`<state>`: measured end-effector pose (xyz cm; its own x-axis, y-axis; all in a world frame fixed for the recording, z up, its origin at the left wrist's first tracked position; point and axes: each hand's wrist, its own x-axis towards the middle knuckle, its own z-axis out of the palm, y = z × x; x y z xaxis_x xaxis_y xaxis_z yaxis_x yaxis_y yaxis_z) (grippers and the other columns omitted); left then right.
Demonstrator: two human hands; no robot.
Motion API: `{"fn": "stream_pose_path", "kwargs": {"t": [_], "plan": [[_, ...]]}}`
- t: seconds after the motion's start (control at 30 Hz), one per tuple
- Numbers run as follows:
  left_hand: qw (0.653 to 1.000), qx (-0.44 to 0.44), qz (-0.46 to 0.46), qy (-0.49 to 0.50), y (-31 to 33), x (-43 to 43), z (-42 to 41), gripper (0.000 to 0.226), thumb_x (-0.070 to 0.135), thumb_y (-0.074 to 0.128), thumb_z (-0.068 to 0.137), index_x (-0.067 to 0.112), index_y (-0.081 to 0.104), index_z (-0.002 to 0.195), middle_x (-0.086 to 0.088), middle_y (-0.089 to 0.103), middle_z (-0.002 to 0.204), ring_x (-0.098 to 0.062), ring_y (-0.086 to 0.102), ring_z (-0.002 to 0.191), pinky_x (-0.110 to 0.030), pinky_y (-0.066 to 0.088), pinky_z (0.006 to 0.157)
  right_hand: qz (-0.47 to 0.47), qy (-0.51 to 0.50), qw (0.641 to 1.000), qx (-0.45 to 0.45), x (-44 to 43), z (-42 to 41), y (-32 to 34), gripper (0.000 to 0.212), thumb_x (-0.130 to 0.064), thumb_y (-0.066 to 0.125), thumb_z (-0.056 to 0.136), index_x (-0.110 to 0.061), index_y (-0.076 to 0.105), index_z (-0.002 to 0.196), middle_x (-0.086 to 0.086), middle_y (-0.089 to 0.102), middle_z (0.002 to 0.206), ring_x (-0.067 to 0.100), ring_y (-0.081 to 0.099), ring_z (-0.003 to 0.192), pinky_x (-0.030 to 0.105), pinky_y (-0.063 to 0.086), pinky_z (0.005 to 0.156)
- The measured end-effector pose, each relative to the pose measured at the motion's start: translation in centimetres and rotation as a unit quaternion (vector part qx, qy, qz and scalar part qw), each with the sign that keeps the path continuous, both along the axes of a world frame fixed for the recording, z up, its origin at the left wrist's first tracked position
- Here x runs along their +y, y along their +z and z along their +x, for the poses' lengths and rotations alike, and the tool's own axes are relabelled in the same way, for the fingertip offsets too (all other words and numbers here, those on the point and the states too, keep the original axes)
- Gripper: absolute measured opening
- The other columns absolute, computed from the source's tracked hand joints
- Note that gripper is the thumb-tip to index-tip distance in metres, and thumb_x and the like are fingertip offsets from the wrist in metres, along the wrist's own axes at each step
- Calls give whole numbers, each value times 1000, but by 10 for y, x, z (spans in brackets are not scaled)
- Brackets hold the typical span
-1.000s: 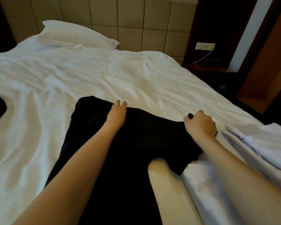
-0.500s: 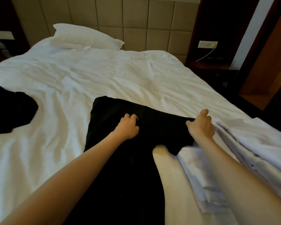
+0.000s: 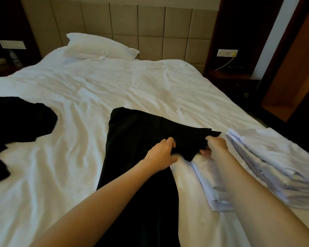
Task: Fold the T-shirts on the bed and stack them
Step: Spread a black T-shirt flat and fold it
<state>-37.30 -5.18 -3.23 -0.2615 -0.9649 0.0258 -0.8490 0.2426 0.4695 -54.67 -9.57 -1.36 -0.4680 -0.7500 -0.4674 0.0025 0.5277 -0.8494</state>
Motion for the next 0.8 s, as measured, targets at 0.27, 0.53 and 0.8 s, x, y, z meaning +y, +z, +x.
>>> {"fn": "stream_pose_path", "kwargs": {"t": [0.27,0.53,0.8], "plan": [[996,87,-7,-23,-1,-42,-78,68,46,60,86,8,37,138,-8,47,135,-24,45,123,-33,39,100,-22,26,997,76,-30,-32,-11,16,-13,49,93,1,56,90,17,64,78,28,59,58,39,55,61],[998,48,6,-34,6,-87,-88,27,18,36,95,9,61,103,-15,62,99,-27,53,84,-28,37,65,-73,67,993,67,-65,-44,-12,29,-12,56,93,3,55,118,18,59,114,36,62,97,47,56,74],[993,99,32,-52,14,-86,-80,34,18,40,95,13,67,114,-2,65,117,-16,52,76,-25,43,65,-55,31,996,67,-72,-55,-9,29,-5,53,90,4,54,117,17,57,107,35,61,98,42,54,68]]}}
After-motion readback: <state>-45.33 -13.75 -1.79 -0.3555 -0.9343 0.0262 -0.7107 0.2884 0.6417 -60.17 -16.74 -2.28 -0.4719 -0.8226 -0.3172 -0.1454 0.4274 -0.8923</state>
